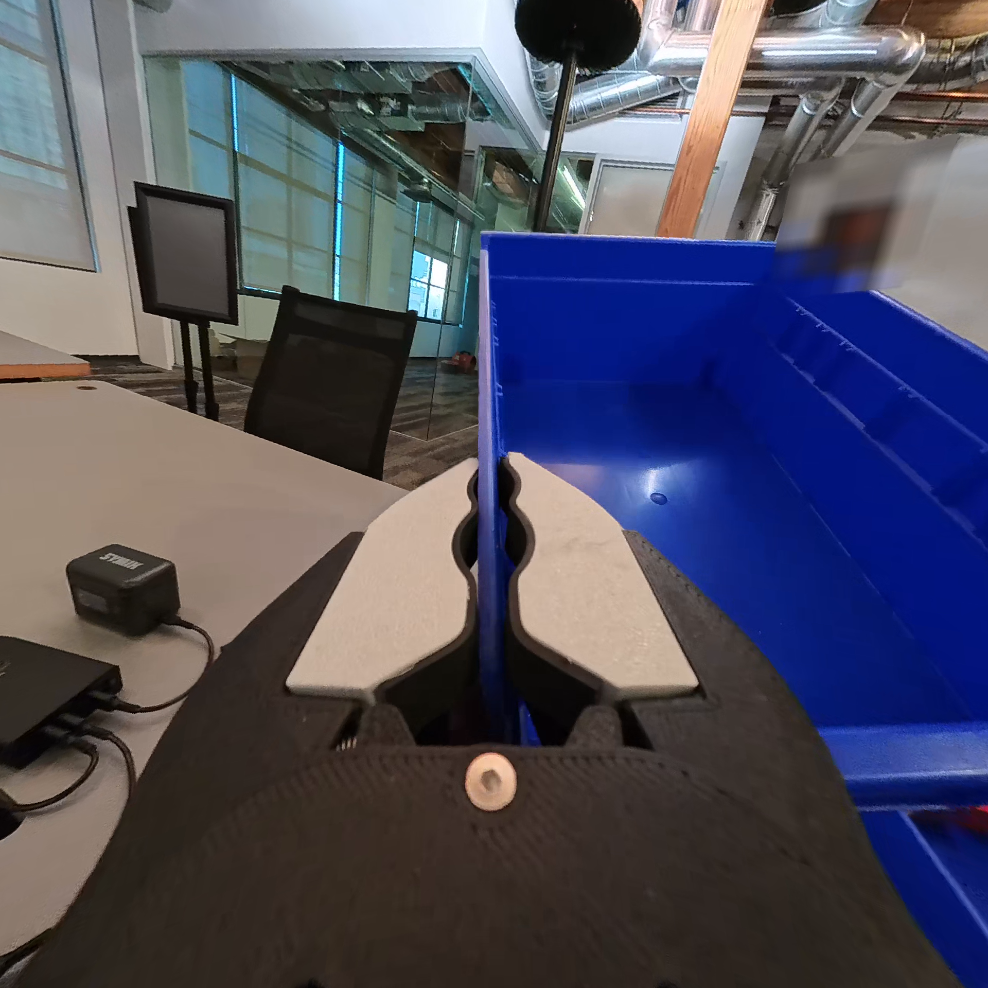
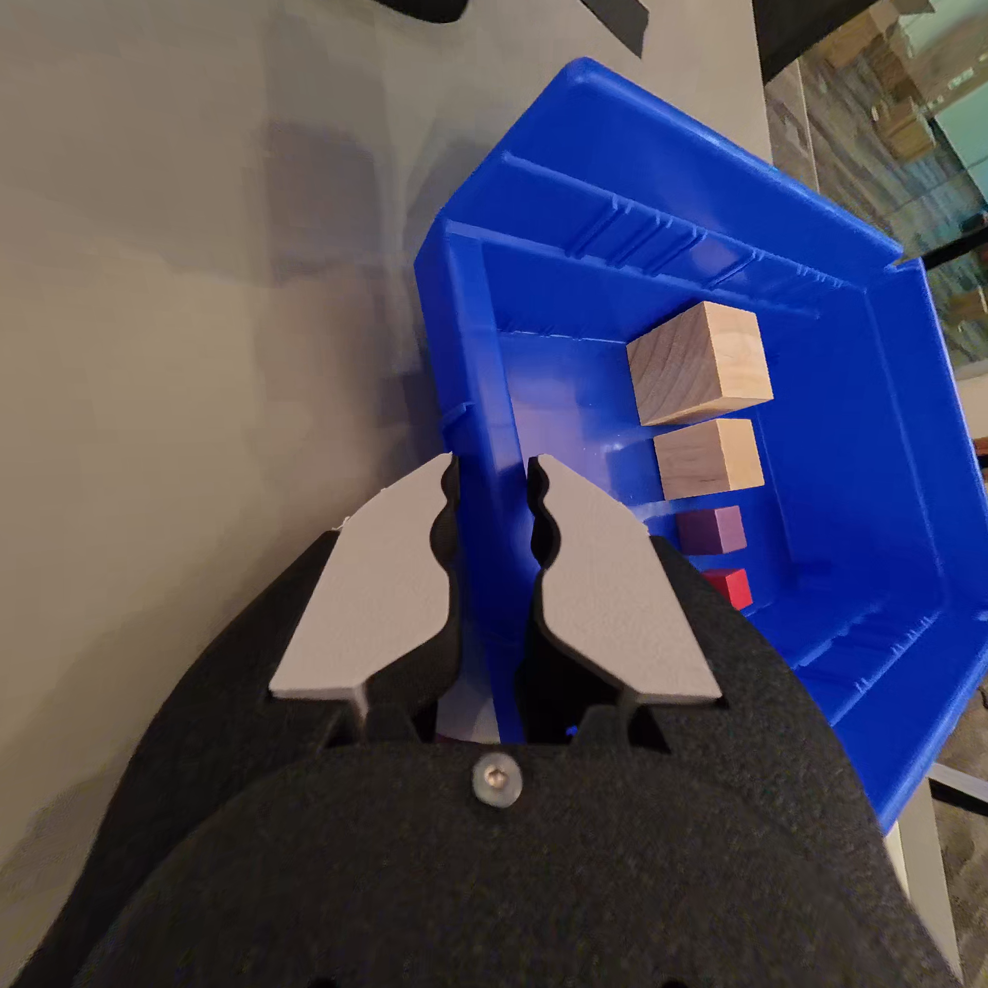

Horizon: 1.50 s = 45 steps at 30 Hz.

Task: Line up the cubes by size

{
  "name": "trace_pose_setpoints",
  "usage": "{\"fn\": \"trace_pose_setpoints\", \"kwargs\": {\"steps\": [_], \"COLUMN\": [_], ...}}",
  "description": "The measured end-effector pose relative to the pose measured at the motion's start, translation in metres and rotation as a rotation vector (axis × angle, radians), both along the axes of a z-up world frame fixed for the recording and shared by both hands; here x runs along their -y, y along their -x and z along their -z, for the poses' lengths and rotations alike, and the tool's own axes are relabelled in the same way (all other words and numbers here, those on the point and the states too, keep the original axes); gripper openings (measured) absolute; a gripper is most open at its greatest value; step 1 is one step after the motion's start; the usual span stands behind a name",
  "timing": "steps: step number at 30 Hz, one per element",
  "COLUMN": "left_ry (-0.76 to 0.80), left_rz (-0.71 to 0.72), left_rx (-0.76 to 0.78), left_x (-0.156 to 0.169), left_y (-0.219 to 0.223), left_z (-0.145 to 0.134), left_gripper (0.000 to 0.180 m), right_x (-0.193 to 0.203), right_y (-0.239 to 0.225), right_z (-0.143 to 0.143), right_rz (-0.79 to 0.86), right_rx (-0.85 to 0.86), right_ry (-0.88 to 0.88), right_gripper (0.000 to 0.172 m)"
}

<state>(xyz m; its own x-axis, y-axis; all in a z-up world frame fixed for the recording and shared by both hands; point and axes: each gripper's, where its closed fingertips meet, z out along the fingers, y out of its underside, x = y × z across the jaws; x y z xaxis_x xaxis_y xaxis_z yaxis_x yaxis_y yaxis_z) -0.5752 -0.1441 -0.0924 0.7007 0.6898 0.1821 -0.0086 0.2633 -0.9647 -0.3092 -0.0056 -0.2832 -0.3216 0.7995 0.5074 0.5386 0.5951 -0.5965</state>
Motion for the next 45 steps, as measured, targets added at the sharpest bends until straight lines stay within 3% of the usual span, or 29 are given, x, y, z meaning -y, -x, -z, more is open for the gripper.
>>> {"fn": "trace_pose_setpoints", "kwargs": {"steps": [17,24,27,31,36,41,45], "left_ry": [-0.083,-0.067,-0.072,-0.093,-0.118,-0.069,0.023], "left_rz": [-0.04,-0.036,-0.034,0.001,0.152,0.429,0.698], "left_rx": [0.02,0.014,-0.001,-0.047,-0.145,-0.246,-0.269], "left_x": [0.025,0.021,0.02,0.015,-0.015,-0.076,-0.134], "left_y": [0.009,0.008,0.005,-0.006,-0.049,-0.136,-0.23], "left_z": [-0.002,-0.001,-0.004,-0.019,-0.052,-0.083,-0.078], "left_gripper": [0.003,0.003,0.003,0.003,0.003,0.003,0.004], "right_x": [-0.027,-0.035,-0.03,-0.013,-0.01,-0.035,-0.069], "right_y": [0.111,0.119,0.11,0.068,-0.031,-0.16,-0.271], "right_z": [0.001,-0.002,-0.025,-0.072,-0.123,-0.138,-0.134], "right_rz": [0.22,0.238,0.231,0.177,0.153,0.244,0.434], "right_rx": [-0.006,-0.035,-0.15,-0.284,-0.399,-0.476,-0.537], "right_ry": [-0.02,-0.044,-0.044,0.047,0.175,0.245,0.267], "right_gripper": [0.024,0.028,0.037,0.038,0.036,0.031,0.03]}}
